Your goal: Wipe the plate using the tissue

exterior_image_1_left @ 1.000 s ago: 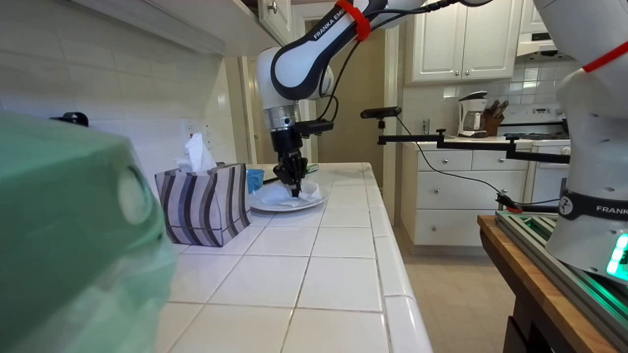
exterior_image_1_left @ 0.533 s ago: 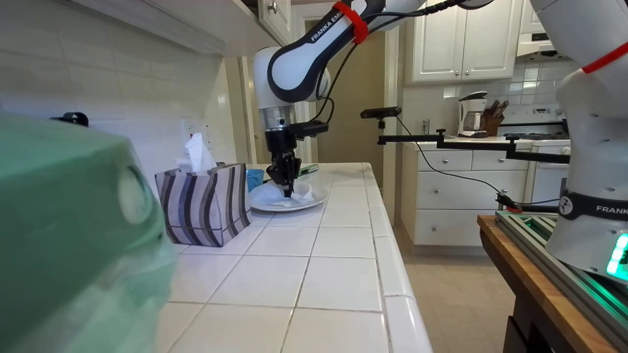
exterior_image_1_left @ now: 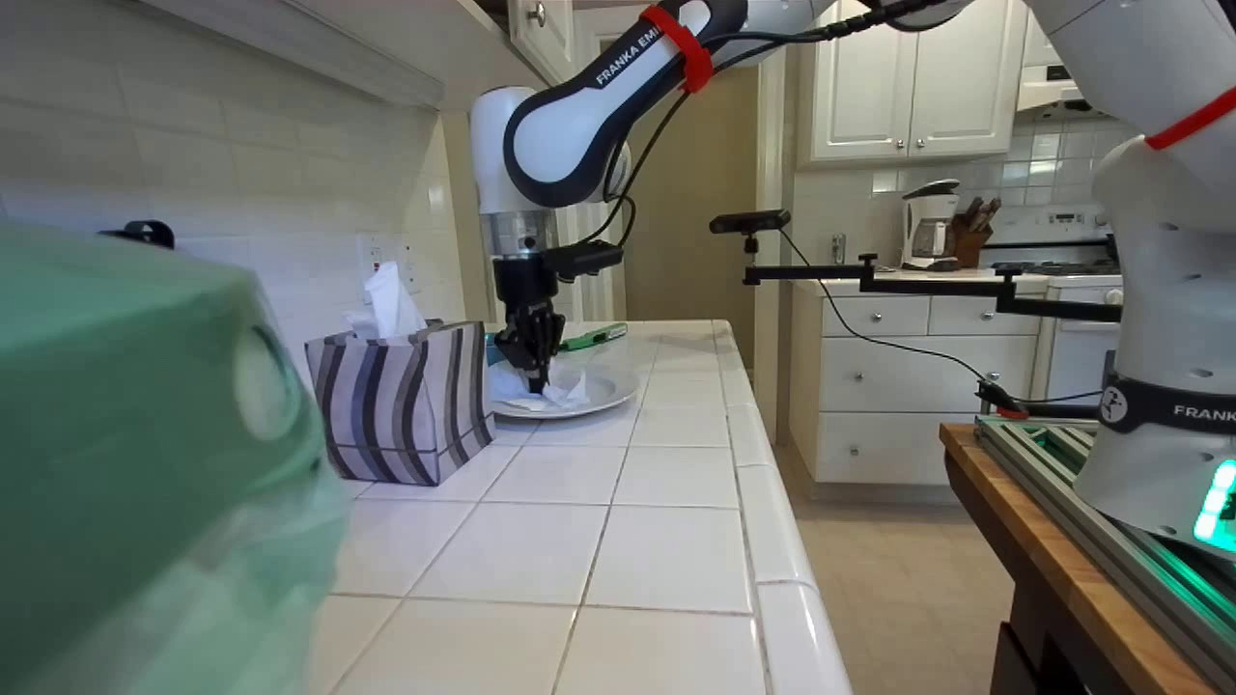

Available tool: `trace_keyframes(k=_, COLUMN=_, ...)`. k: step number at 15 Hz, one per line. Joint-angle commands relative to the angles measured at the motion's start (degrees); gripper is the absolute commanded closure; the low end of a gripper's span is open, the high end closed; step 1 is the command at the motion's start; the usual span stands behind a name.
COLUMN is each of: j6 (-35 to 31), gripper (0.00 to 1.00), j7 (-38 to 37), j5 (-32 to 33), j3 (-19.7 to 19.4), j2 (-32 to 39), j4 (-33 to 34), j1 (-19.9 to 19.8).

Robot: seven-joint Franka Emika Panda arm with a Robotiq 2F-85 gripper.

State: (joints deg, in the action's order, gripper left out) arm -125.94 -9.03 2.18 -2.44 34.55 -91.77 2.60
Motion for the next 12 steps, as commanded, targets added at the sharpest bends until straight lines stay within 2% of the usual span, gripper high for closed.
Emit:
trace_keyframes(k=1, j6=-0.4, gripper=1.00, j7=1.6, j5=1.1, j3=1.2, j2=0.9, j4=0.7, j1=1.2)
trace_keyframes(k=5, j6=1.5, gripper=1.00, j7=1.7, j5=-0.2, j3=2.4, j2=-1.4, j4=-2.1, j1=1.6)
trace_keyframes(k=12, j6=7.2, gripper=1.00, j7=0.5, j5=-0.2, j3=1.2, j2=-4.6, j4=-6.0, j1=0.0)
